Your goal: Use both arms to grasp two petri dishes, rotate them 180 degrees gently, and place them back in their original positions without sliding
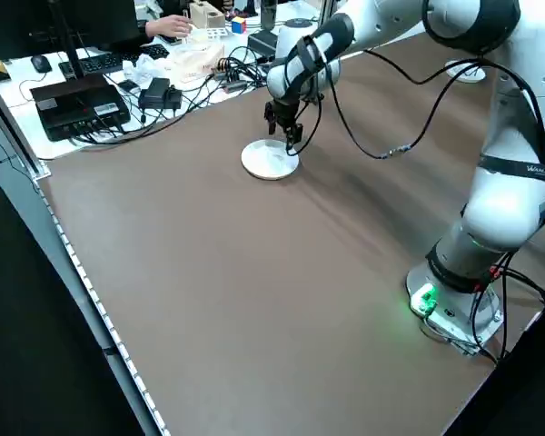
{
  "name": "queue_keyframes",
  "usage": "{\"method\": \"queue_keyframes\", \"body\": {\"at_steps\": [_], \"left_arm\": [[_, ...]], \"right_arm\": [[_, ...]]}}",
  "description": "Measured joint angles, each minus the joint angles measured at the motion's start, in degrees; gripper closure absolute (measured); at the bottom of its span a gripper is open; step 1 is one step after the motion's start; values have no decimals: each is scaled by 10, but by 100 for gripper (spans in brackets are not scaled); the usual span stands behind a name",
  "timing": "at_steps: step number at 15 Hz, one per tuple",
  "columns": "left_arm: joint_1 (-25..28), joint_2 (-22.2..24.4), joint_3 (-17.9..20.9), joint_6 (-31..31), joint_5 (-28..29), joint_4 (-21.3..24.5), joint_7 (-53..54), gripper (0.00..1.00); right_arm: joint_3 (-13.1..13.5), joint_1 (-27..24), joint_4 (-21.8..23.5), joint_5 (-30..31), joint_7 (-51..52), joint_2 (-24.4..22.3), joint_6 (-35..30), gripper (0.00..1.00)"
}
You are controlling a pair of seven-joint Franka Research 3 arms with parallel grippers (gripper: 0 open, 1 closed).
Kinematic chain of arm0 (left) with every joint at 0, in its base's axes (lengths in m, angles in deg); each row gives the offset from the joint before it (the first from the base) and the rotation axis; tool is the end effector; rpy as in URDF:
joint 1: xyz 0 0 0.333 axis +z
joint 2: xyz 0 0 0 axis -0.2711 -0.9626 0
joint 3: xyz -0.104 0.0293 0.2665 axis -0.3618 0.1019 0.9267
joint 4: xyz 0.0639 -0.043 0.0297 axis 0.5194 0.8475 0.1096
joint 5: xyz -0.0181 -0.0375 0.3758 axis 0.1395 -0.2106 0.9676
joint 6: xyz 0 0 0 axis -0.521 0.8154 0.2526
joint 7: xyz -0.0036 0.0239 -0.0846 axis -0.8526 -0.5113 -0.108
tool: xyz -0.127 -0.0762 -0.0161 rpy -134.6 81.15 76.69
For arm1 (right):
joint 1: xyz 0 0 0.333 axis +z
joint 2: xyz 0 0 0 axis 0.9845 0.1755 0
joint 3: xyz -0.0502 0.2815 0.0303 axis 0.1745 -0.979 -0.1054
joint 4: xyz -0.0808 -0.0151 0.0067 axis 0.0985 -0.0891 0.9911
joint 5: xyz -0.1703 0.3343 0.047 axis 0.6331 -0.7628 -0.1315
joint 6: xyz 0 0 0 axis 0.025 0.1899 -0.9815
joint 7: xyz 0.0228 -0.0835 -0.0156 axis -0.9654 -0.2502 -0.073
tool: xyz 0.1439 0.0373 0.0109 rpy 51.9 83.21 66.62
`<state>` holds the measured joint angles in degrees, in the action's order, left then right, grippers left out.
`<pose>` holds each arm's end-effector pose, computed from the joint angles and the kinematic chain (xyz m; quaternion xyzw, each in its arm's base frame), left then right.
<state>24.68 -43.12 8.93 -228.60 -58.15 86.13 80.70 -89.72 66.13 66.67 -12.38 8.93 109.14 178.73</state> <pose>0.5718 0.0087 0.1927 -0.6959 0.7173 -0.0225 0.0259 0.6132 -0.0981 0.2780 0.7209 -0.6881 -0.0827 0.0048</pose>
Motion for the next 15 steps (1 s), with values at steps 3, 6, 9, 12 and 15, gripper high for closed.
{"method": "queue_keyframes", "body": {"at_steps": [3, 6, 9, 12, 15], "left_arm": [[3, -16, 0, -15, 9, 5, 1, 15], [11, -31, 0, -23, 10, 6, 2, 26], [17, -45, 0, -35, 10, 7, 4, 32], [21, -51, 0, -41, 10, 7, 4, 38], [24, -52, 0, -41, 11, 7, 4, 38]], "right_arm": [[-1, 5, 28, 0, -10, 15, 46, 1], [-1, 11, 30, 1, -33, 29, 66, 26], [0, 15, 30, 8, -42, 47, 112, 37], [1, 14, 28, 19, -42, 71, 135, 43], [0, 15, 26, 27, -42, 89, 160, 45]]}}
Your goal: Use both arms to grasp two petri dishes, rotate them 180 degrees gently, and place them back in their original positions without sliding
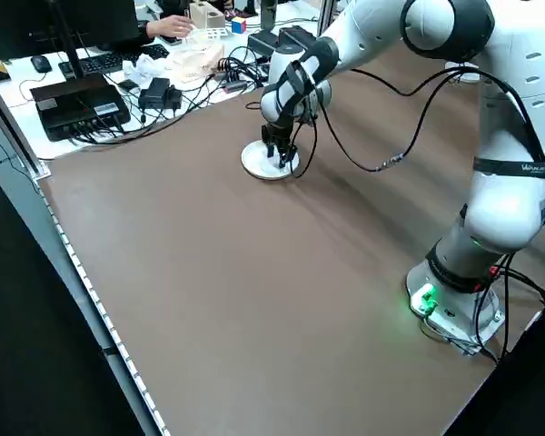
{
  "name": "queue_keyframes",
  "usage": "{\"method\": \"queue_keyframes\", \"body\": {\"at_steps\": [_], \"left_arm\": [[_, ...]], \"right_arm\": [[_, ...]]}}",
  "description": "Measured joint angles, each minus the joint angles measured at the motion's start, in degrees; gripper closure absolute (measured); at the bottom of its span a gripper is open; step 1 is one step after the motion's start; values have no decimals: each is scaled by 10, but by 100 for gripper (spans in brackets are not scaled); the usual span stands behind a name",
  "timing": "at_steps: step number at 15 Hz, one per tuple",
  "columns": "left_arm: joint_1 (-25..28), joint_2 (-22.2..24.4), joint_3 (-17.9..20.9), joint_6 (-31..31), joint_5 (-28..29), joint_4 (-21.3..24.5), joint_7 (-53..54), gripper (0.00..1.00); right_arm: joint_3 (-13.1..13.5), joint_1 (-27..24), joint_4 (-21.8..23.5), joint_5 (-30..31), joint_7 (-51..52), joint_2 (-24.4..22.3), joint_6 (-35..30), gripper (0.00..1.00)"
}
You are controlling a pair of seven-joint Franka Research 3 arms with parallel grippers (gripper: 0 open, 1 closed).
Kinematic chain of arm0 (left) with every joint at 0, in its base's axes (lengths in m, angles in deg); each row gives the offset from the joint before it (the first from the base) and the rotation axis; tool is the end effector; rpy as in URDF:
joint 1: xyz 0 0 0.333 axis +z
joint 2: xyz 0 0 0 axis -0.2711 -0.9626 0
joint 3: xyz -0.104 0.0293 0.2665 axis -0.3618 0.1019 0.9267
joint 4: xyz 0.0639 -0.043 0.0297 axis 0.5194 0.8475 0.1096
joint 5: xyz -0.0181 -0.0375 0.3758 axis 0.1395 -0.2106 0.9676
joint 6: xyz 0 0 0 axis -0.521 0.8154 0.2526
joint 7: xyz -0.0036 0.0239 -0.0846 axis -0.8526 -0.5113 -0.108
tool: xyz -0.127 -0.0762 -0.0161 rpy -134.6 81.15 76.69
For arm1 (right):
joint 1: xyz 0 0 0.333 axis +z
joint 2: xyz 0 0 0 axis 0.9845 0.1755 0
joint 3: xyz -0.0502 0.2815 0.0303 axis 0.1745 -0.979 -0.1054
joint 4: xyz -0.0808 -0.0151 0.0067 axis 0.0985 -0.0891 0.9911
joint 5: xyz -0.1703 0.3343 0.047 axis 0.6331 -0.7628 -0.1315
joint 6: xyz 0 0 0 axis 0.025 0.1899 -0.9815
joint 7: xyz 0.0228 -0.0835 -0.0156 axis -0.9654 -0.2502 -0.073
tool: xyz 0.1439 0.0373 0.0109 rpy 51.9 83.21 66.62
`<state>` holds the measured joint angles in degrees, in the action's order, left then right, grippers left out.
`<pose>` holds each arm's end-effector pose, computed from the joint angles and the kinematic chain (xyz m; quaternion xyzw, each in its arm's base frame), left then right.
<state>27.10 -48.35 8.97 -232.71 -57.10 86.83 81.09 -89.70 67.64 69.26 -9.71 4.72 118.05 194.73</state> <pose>0.5617 0.0296 0.1437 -0.7035 0.7104 -0.0146 0.0126 0.6284 -0.0883 0.1814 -0.7107 0.7023 0.0409 0.0012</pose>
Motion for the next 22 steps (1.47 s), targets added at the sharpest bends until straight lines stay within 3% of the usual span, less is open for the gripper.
{"method": "queue_keyframes", "body": {"at_steps": [3, 6, 14, 22], "left_arm": [[0, 0, 0, 0, 0, 2, 0, 38], [0, 0, -1, -3, 0, 3, 0, 38], [0, 0, -1, -48, 0, 30, 0, 38], [0, 9, -2, -52, 1, 42, 0, 41]], "right_arm": [[0, -1, -2, 4, 0, 9, 17, 47], [1, -2, -2, 7, 0, 16, 32, 55], [1, -2, -2, 8, 0, 36, 70, 55], [1, -2, -3, 8, 0, 43, 73, 54]]}}
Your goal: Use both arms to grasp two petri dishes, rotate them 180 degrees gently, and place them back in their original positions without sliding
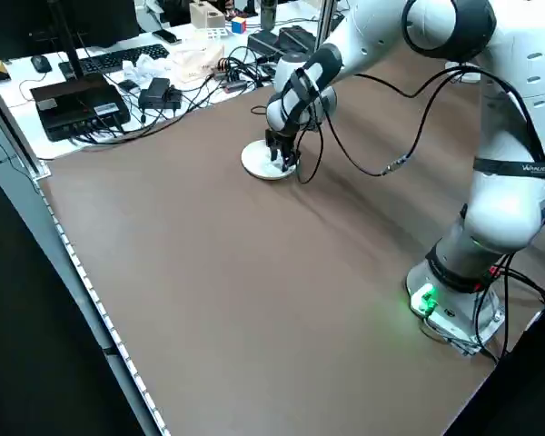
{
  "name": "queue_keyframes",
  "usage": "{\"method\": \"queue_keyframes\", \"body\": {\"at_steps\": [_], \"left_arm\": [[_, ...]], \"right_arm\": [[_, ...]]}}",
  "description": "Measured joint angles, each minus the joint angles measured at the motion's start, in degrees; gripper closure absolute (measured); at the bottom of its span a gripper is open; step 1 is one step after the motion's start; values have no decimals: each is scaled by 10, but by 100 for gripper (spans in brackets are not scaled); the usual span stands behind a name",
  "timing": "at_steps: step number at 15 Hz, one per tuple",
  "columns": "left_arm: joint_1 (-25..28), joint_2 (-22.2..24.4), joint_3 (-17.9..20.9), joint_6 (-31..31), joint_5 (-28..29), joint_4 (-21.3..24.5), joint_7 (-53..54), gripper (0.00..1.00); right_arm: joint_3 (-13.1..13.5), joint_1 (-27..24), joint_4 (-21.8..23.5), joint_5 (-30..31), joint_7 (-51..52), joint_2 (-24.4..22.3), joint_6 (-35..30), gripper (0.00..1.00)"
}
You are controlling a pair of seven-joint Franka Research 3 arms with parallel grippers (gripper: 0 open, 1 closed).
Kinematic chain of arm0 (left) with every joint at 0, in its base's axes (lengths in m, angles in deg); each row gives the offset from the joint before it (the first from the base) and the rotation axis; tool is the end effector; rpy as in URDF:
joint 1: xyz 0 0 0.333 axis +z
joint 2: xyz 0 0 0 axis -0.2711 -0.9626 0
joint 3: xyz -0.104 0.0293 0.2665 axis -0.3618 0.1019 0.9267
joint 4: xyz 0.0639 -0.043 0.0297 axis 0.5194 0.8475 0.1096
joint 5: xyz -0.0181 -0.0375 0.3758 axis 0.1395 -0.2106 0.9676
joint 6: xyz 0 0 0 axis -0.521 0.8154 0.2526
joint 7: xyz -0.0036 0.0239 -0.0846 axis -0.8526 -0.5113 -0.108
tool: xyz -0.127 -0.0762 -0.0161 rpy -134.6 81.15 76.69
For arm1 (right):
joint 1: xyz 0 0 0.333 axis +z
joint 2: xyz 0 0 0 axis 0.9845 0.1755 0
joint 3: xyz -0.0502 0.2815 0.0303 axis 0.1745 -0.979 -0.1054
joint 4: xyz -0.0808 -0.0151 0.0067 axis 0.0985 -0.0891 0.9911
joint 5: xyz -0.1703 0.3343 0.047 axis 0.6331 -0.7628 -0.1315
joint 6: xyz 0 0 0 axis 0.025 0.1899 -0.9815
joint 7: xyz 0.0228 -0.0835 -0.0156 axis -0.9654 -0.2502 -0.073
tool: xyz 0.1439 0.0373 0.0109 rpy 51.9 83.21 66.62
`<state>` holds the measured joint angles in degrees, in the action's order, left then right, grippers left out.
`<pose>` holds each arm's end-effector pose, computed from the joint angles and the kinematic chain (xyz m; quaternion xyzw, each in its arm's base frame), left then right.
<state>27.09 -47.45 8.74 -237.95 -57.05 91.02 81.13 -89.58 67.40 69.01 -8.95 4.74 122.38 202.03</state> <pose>0.5476 0.0238 0.1352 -0.6999 0.7133 -0.0286 0.0229 0.6357 -0.0939 0.1454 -0.7107 0.7031 0.0161 0.0152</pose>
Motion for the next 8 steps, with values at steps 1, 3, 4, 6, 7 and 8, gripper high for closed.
{"method": "queue_keyframes", "body": {"at_steps": [1, 3, 4, 6, 7, 8], "left_arm": [[0, 2, 0, 0, 0, 2, 0, 41], [0, 5, 0, 0, 0, 5, 0, 41], [0, 6, 0, 0, 0, 7, 0, 41], [0, 6, 0, 0, 0, 8, 0, 41], [0, 6, 0, 0, 0, 9, 0, 41], [0, 6, 0, 0, 0, 10, 0, 41]], "right_arm": [[0, 0, 0, 0, 0, 0, 0, 54], [-1, 1, -1, 0, 0, 0, -4, 54], [-1, 2, -3, 0, 0, 0, -10, 54], [-2, 2, -6, 0, 0, 0, -25, 54], [-2, 2, -7, 0, 0, 0, -30, 54], [-2, 3, -7, 0, -1, 0, -33, 54]]}}
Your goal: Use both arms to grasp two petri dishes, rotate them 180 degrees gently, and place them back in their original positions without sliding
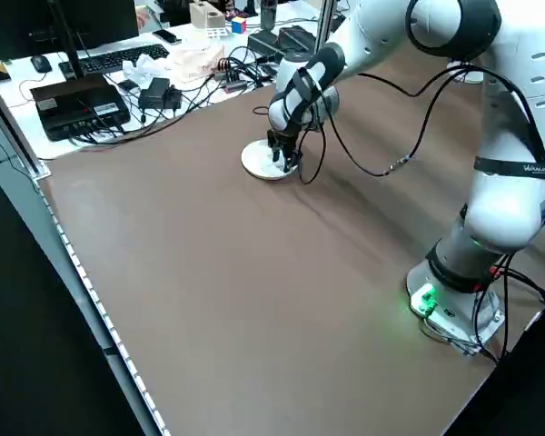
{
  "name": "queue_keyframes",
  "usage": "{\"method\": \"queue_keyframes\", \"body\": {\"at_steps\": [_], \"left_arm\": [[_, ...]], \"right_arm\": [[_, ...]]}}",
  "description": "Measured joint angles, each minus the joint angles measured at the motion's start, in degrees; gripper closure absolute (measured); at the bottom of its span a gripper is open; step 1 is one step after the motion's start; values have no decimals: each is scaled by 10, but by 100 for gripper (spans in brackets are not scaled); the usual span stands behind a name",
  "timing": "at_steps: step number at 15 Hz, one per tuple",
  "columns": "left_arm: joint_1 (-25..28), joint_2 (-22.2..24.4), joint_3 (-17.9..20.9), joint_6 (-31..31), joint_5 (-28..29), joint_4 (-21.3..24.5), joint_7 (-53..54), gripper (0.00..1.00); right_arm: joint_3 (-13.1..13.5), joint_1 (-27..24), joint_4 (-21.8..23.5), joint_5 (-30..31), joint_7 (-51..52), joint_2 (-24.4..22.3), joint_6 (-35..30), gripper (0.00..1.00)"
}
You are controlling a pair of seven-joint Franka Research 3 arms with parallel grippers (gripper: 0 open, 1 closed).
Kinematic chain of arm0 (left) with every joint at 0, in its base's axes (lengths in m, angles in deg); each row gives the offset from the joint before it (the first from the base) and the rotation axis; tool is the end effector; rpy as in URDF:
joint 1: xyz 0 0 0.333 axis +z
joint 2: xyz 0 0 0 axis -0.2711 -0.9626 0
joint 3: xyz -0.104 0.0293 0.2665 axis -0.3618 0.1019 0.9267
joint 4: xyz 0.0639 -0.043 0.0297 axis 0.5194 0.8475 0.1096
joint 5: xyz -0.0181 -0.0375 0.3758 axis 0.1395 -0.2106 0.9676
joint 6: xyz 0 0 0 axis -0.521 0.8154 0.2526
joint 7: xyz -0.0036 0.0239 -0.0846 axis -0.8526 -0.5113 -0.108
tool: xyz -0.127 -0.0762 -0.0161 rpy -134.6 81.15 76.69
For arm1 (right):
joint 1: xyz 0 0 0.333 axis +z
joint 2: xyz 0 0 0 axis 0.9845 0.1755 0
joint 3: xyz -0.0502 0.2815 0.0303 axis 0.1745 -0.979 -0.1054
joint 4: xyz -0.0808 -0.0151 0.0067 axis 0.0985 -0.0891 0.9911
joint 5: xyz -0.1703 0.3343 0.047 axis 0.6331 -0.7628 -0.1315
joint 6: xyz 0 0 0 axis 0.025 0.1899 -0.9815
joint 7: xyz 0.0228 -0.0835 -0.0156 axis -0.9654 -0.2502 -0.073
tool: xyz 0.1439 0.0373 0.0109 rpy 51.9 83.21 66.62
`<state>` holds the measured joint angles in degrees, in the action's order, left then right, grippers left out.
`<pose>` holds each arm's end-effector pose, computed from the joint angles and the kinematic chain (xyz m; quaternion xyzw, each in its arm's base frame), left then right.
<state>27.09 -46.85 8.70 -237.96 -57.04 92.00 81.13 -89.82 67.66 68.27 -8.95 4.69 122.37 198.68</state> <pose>0.5425 0.0229 0.1349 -0.6993 0.7140 -0.0261 0.0208 0.6324 -0.0879 0.1459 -0.7132 0.7000 0.0352 0.0029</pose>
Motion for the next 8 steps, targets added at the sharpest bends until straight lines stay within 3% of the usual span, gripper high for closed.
{"method": "queue_keyframes", "body": {"at_steps": [8], "left_arm": [[0, -1, 0, -2, 0, 4, 0, 58]], "right_arm": [[-1, 1, -4, 0, -1, 0, -18, 53]]}}
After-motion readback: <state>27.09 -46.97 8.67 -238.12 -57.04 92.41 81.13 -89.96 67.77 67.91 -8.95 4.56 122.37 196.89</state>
